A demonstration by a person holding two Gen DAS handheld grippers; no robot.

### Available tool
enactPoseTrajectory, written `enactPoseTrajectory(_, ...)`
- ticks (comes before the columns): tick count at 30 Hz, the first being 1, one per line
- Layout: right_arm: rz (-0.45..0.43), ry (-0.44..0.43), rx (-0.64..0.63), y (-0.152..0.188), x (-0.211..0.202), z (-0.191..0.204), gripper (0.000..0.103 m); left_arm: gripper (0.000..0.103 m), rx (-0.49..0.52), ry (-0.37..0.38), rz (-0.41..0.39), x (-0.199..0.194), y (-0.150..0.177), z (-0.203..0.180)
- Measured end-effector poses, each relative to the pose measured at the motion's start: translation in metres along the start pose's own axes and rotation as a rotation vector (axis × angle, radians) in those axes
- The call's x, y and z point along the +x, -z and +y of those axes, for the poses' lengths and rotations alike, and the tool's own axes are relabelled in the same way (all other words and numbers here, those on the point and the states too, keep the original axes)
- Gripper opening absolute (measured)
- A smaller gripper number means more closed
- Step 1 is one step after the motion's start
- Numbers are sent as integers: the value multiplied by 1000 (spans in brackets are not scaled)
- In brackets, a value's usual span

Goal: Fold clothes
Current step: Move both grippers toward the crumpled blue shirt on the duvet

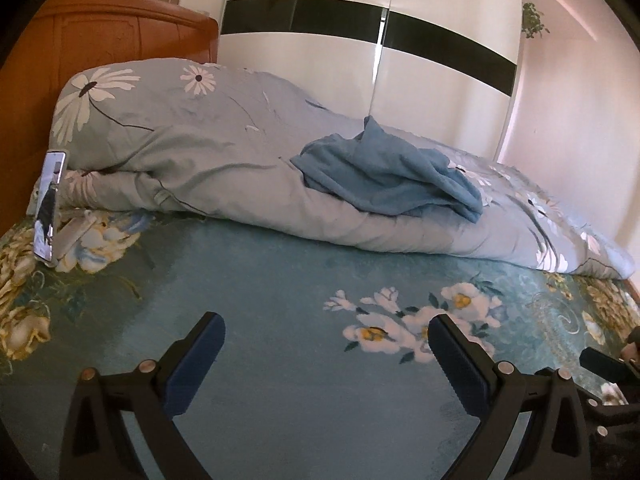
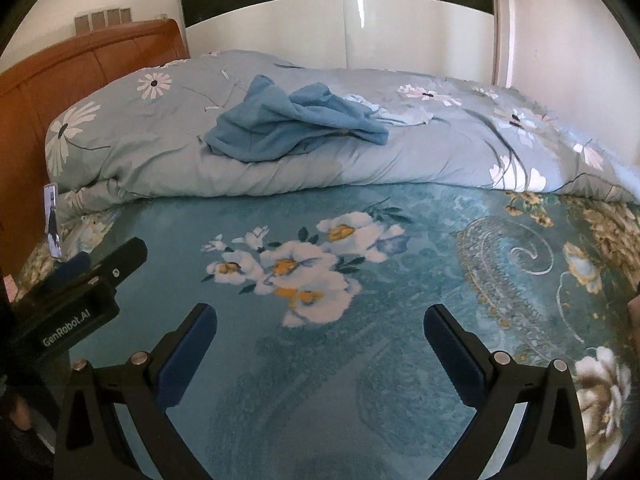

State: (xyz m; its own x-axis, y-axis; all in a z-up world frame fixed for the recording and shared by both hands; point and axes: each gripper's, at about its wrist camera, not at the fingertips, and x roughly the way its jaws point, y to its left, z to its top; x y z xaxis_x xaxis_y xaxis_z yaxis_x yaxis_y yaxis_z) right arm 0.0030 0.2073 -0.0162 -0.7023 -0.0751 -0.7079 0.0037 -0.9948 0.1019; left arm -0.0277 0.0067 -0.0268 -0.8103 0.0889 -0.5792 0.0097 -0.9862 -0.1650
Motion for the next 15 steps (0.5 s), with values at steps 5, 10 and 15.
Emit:
enactPoseTrajectory(5, 5, 7, 21, -3, 8, -2, 103, 103, -61, 45, 25, 5, 3, 8)
enactPoseTrajectory(10, -26, 7, 34, -5, 9, -3, 103, 103, -118, 73, 17, 5, 2, 15)
enactPoseTrajectory(15, -41, 18, 21, -9, 11, 0, 103, 103, -79, 32, -31, -1, -1, 17)
